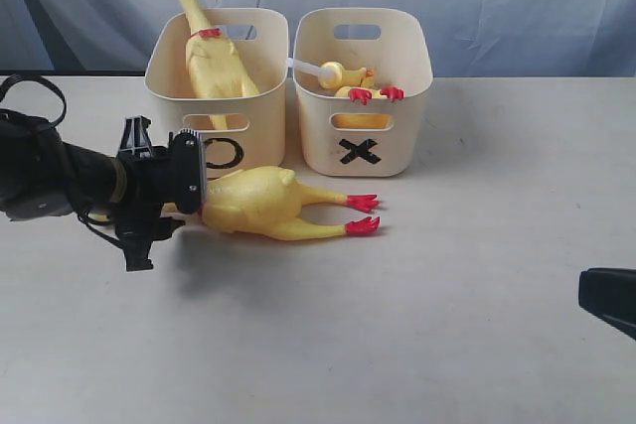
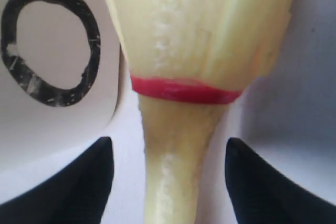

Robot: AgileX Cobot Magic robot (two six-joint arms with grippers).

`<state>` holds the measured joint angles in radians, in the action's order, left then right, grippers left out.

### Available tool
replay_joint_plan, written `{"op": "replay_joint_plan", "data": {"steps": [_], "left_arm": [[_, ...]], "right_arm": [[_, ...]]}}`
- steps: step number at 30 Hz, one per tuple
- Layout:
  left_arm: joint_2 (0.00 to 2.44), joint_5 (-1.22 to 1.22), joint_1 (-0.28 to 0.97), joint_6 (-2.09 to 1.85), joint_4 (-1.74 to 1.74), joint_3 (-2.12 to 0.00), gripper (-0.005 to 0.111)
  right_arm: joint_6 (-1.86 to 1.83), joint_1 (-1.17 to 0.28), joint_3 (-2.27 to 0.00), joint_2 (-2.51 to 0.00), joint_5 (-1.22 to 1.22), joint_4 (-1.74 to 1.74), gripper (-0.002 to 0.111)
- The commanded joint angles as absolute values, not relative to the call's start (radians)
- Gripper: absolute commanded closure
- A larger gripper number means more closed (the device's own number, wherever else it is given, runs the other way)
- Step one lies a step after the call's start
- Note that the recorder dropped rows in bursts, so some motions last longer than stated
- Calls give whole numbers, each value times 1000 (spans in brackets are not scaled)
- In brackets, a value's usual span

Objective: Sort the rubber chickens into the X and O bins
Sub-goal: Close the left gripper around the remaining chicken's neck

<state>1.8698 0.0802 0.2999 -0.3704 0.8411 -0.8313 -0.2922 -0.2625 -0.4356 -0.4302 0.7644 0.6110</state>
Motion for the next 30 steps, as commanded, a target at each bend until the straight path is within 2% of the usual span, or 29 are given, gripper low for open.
{"op": "replay_joint_plan", "data": {"steps": [1, 3, 4, 8, 10, 11, 20, 30], "left_arm": [[1905, 86, 297, -368, 848, -837, 48], [1908, 84, 297, -368, 851, -837, 52], [1908, 83, 297, -368, 862, -837, 57], [1908, 46, 297, -368, 891, -837, 90], [1908, 21, 297, -368, 893, -837, 104], [1908, 0, 299, -368, 899, -837, 106], [1867, -78, 325, -344, 916, -837, 106], [1762, -154, 415, -341, 913, -802, 107]], "right_arm": [[-294, -258, -433, -424, 760, 614, 109], [-294, -258, -433, -424, 760, 614, 109], [-294, -258, -433, -424, 760, 614, 109], [-294, -258, -433, -424, 760, 614, 109], [-294, -258, -433, -424, 760, 614, 109], [-294, -258, -433, -424, 760, 614, 109], [-294, -258, -433, -424, 760, 612, 109], [-294, -258, -433, -424, 760, 612, 109]]}}
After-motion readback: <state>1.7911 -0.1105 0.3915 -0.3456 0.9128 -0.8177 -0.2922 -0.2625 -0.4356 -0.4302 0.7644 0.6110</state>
